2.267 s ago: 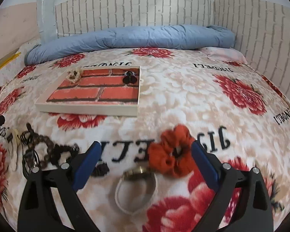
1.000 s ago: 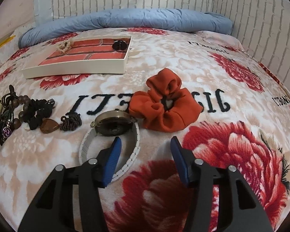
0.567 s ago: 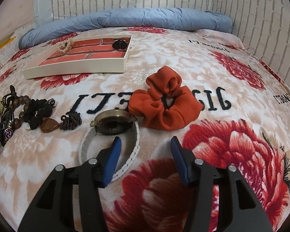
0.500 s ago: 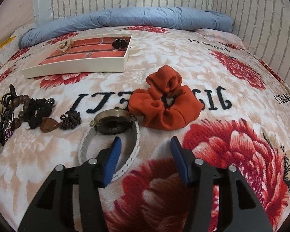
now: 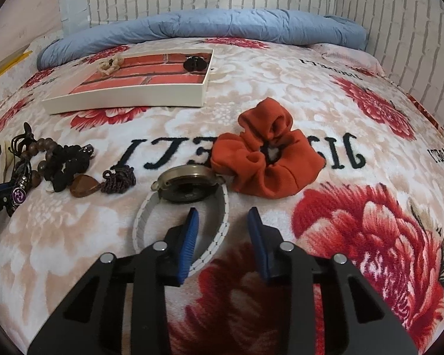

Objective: Organize jewelry
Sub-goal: 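Grasp black braided bracelet with left tool while right tool grasps white-band watch, then carry bracelet in left tool into tray while right tool carries watch there, then open left tool releasing bracelet in tray while right tool releases watch, then withdraw both tools from tray back toward remaining jewelry on bed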

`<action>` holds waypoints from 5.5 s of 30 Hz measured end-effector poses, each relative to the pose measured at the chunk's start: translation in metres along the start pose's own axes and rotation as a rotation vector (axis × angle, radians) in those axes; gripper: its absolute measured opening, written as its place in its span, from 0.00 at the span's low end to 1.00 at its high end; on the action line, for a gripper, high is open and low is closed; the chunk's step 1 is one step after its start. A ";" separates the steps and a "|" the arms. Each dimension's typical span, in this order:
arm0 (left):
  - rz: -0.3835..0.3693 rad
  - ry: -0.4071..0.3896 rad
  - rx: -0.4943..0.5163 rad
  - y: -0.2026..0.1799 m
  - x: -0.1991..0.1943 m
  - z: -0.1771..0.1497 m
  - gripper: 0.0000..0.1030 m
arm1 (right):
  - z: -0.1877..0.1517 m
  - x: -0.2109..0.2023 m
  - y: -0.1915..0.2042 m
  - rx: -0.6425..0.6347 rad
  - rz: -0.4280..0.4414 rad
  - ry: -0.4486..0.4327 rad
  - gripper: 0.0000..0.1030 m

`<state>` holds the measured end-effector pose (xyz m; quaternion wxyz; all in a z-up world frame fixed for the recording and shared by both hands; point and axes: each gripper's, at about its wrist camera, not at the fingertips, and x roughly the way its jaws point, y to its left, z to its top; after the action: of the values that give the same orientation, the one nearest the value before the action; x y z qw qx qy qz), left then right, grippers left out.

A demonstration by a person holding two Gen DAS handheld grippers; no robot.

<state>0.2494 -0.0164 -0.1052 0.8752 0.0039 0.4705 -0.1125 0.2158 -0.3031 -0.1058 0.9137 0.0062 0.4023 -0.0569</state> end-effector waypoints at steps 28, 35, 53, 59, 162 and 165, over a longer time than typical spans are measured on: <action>0.001 -0.121 0.006 0.007 -0.033 -0.003 0.08 | 0.005 -0.022 -0.001 0.005 0.062 -0.091 0.08; 0.000 -0.174 0.020 0.004 -0.048 0.007 0.07 | 0.009 -0.029 0.000 0.000 0.070 -0.128 0.08; 0.050 -0.330 0.054 -0.014 -0.050 0.129 0.08 | 0.134 0.003 0.033 0.035 0.139 -0.237 0.07; 0.078 -0.294 0.068 -0.014 -0.005 0.200 0.08 | 0.193 0.063 0.052 0.034 0.118 -0.189 0.07; 0.104 -0.174 -0.044 0.088 -0.065 0.066 0.95 | 0.080 -0.040 0.080 -0.055 0.023 -0.177 0.93; 0.129 -0.147 -0.040 0.091 -0.050 0.066 0.95 | 0.078 -0.029 0.083 -0.054 0.016 -0.150 0.93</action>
<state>0.2960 0.0749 -0.0362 0.9127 0.0086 0.4060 -0.0463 0.2627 -0.2226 -0.0341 0.9415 -0.0198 0.3341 -0.0390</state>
